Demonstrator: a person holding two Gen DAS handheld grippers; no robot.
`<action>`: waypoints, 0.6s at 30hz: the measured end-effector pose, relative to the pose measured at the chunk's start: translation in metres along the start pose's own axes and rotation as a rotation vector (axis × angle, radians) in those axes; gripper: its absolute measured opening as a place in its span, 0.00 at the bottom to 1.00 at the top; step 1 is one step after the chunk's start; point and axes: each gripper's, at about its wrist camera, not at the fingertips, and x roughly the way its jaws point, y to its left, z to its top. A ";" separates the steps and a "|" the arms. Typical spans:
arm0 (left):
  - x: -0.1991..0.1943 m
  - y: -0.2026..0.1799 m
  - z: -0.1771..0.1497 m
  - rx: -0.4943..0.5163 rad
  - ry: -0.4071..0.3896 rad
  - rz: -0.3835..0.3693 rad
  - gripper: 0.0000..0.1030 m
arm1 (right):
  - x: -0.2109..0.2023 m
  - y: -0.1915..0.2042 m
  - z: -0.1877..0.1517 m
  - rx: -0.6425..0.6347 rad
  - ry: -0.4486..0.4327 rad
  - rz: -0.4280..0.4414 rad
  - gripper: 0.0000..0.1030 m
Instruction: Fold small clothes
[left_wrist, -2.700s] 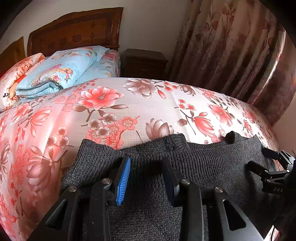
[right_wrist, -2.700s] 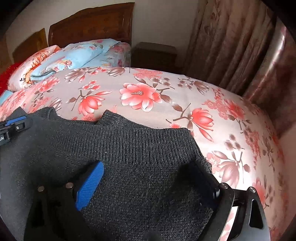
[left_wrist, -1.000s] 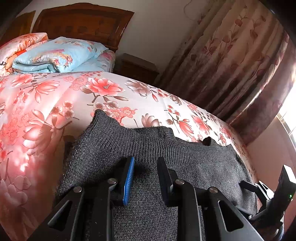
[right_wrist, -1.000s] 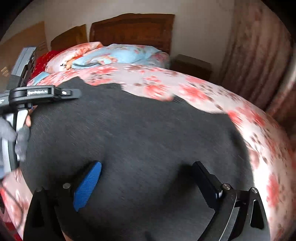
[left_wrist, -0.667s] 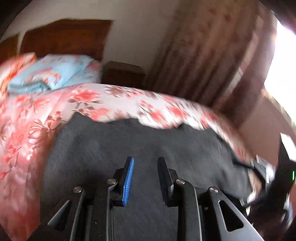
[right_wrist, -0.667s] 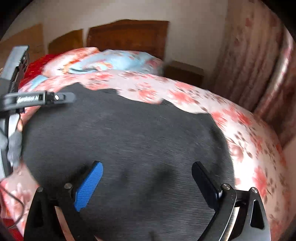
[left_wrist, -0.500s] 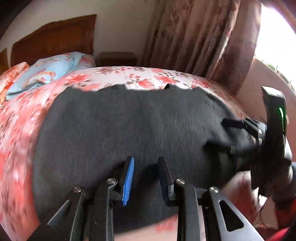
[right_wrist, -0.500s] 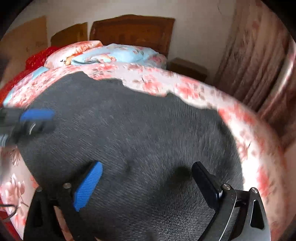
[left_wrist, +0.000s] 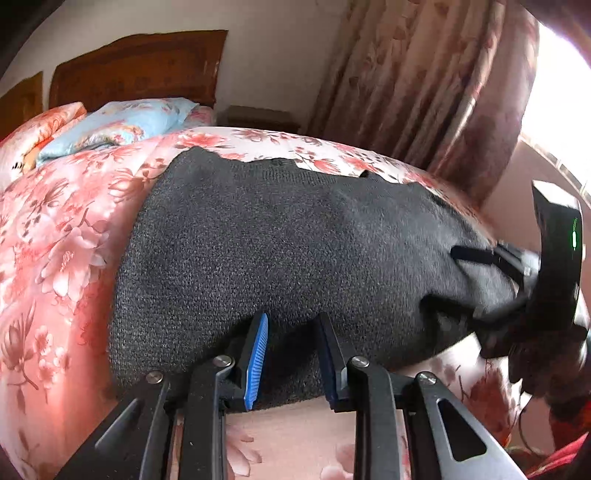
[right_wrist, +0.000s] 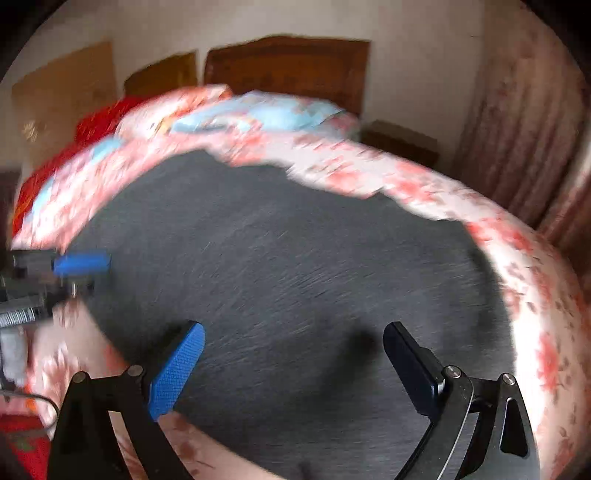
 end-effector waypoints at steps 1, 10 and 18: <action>0.000 0.000 0.002 0.000 0.008 -0.002 0.26 | 0.001 0.006 -0.004 -0.022 -0.013 -0.011 1.00; -0.006 0.000 0.056 0.030 -0.077 0.059 0.26 | -0.028 -0.042 -0.040 0.059 -0.024 -0.075 1.00; 0.060 -0.049 0.109 0.160 -0.022 0.045 0.26 | -0.082 -0.081 -0.079 0.337 -0.064 -0.004 1.00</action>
